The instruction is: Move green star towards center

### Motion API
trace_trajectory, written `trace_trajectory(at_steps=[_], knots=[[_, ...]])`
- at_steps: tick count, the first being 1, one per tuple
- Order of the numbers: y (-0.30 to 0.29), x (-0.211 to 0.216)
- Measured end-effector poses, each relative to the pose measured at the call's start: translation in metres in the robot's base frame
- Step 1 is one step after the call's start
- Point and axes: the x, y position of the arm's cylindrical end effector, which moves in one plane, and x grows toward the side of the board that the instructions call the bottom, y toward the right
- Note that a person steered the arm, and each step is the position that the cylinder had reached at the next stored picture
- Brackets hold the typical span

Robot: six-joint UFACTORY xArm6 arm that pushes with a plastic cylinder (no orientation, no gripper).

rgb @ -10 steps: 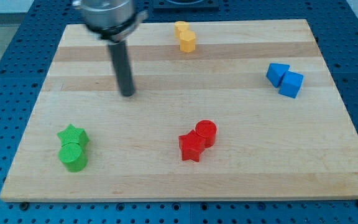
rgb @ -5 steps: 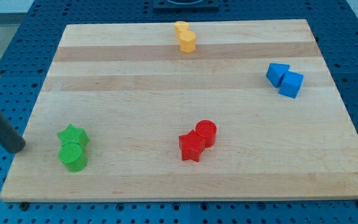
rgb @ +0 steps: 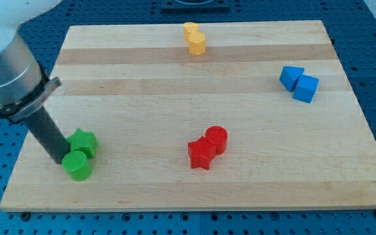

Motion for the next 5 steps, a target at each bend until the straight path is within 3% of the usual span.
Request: trace_trajectory(at_steps=[5], knots=[[0.073, -0.053]])
